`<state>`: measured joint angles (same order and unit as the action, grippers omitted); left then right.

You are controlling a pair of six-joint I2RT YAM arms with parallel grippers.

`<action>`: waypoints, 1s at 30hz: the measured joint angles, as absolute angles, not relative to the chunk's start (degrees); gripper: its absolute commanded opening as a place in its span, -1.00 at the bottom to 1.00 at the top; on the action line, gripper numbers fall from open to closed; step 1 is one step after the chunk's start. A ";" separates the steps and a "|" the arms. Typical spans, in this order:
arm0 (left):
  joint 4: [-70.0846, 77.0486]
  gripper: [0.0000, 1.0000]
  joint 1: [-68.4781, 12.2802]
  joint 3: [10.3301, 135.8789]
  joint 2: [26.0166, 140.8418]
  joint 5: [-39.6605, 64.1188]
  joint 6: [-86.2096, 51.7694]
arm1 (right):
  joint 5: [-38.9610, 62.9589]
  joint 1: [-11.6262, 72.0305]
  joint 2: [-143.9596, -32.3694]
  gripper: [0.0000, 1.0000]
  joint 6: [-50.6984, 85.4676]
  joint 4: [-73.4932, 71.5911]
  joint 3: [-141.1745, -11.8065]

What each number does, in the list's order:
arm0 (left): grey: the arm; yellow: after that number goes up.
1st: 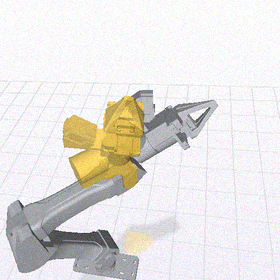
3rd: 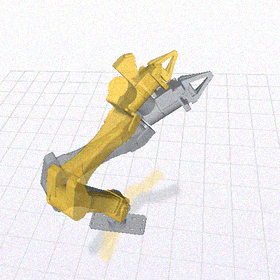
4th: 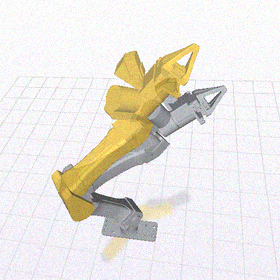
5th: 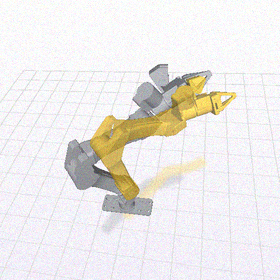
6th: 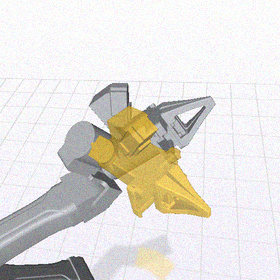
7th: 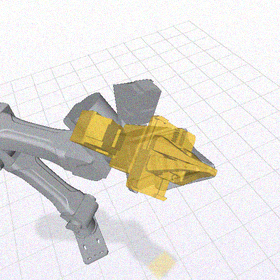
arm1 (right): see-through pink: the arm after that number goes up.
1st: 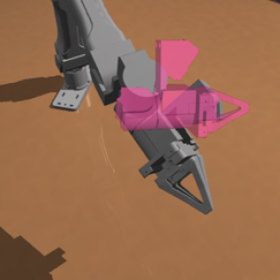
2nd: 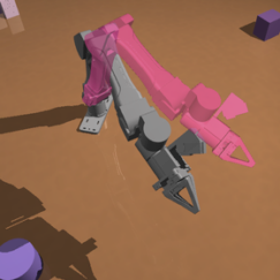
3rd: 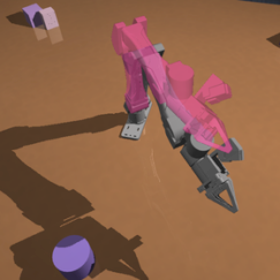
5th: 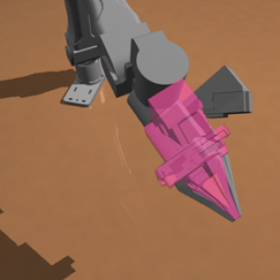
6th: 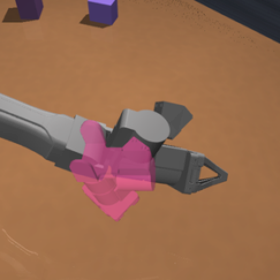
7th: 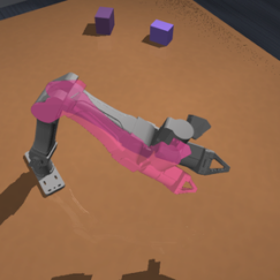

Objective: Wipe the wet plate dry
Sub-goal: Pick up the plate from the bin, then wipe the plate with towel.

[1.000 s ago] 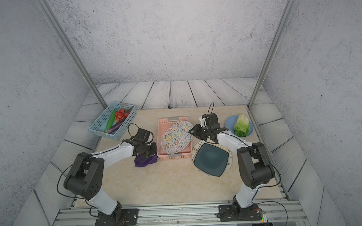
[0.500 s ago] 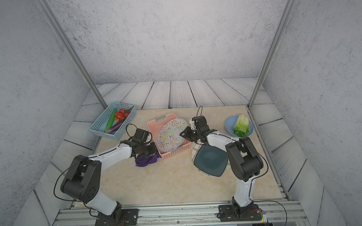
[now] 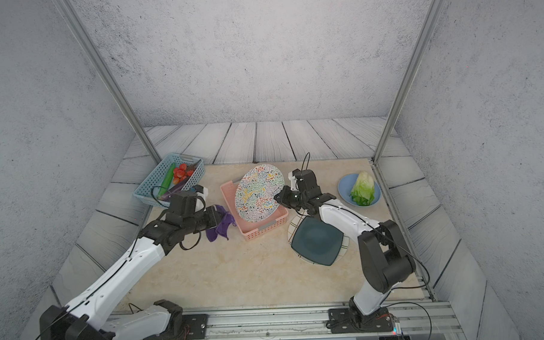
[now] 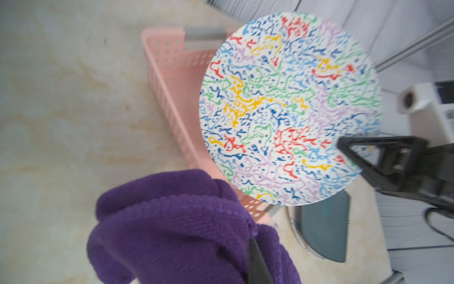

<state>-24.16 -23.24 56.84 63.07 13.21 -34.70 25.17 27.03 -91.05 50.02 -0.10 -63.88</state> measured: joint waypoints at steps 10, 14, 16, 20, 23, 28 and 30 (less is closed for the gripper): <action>-27.29 -1.00 -29.23 86.48 74.65 17.39 -26.17 | 28.01 32.08 -84.64 -1.00 66.00 -19.25 -49.08; -31.20 -1.00 -31.42 89.38 81.58 15.73 -22.79 | 28.88 32.75 -84.51 -1.00 72.69 -25.26 -46.09; -33.41 -0.87 -32.08 88.42 83.64 14.63 -21.30 | 28.69 32.67 -84.03 -1.00 75.00 -27.24 -45.91; -37.65 -0.45 -32.56 84.97 84.16 13.08 -18.57 | 28.45 32.56 -81.84 -1.00 77.25 -29.43 -46.35; -40.60 -0.29 -32.56 85.27 83.99 11.77 -16.19 | 28.56 32.56 -80.88 -1.00 78.41 -31.16 -46.72; -47.07 0.36 -32.64 90.43 83.48 9.15 -12.25 | 28.77 32.56 -80.71 -1.00 79.37 -31.62 -46.59; -49.80 0.56 -32.64 93.10 82.83 8.12 -11.03 | 28.93 32.56 -80.64 -1.00 79.31 -31.53 -46.46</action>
<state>-49.80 -32.64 93.10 82.83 8.12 -11.03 28.93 32.56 -80.64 79.31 -31.53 -46.46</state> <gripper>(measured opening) 0.693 0.062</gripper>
